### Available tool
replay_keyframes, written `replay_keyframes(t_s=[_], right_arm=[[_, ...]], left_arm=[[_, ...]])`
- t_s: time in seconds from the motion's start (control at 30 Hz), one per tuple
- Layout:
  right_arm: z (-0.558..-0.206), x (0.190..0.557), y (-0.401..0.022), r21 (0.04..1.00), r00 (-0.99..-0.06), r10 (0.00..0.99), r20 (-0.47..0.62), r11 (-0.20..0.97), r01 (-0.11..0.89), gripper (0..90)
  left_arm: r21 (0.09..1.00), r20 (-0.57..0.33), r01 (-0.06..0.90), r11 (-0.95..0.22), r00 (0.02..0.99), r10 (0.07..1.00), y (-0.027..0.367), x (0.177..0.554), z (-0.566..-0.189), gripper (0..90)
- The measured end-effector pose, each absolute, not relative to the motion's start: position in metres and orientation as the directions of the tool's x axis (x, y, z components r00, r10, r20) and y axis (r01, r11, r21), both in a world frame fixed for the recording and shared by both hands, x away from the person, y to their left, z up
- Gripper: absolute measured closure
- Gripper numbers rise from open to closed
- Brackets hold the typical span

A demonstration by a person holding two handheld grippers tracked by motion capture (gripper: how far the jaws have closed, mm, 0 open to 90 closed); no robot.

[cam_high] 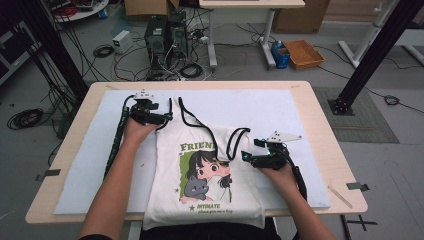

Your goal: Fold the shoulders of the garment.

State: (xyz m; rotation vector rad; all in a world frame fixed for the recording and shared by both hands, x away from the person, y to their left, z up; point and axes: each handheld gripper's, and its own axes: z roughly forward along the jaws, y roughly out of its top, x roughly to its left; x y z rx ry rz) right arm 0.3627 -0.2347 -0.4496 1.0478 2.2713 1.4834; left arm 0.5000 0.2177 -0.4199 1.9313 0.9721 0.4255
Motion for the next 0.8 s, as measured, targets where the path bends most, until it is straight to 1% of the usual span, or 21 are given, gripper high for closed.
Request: replay_keyframes(t_s=[0.23, 0.4, 0.43, 0.5, 0.6, 0.7, 0.73, 0.77, 0.8], right_arm=[[-0.450, 0.363, -0.235, 0.869, -0.720, 0.671, 0.178, 0.236, 0.435, 21.4], [-0.450, 0.362, -0.234, 0.870, -0.721, 0.671, 0.172, 0.240, 0.431, 21.4], [-0.450, 0.362, -0.234, 0.870, -0.722, 0.670, 0.171, 0.241, 0.430, 21.4], [-0.450, 0.362, -0.234, 0.869, -0.722, 0.670, 0.173, 0.240, 0.432, 21.4], [-0.450, 0.362, -0.234, 0.869, -0.722, 0.670, 0.173, 0.241, 0.433, 21.4], [-0.450, 0.363, -0.234, 0.869, -0.721, 0.670, 0.175, 0.239, 0.433, 21.4], [-0.450, 0.363, -0.234, 0.867, -0.720, 0.670, 0.178, 0.239, 0.437, 21.4], [-0.450, 0.363, -0.234, 0.867, -0.720, 0.670, 0.179, 0.238, 0.437, 21.4], [-0.450, 0.363, -0.234, 0.867, -0.720, 0.670, 0.181, 0.238, 0.438, 21.4]], left_arm=[[0.786, -0.054, 0.518, -0.337, 0.601, 0.797, 0.207, 0.534, -0.423, 17.8], [0.773, -0.058, 0.543, -0.329, 0.576, 0.815, 0.204, 0.554, -0.427, 17.9], [0.778, -0.074, 0.547, -0.309, 0.568, 0.820, 0.202, 0.558, -0.429, 18.2], [0.766, -0.064, 0.556, -0.324, 0.567, 0.821, 0.198, 0.565, -0.434, 20.9], [0.762, -0.044, 0.554, -0.335, 0.561, 0.827, 0.193, 0.571, -0.441, 21.2], [0.751, -0.054, 0.567, -0.338, 0.562, 0.825, 0.188, 0.576, -0.447, 26.1], [0.746, -0.046, 0.568, -0.348, 0.564, 0.824, 0.186, 0.576, -0.449, 27.0], [0.743, -0.017, 0.561, -0.366, 0.563, 0.827, 0.183, 0.576, -0.450, 27.9], [0.743, -0.016, 0.560, -0.367, 0.562, 0.827, 0.182, 0.576, -0.449, 29.6]])
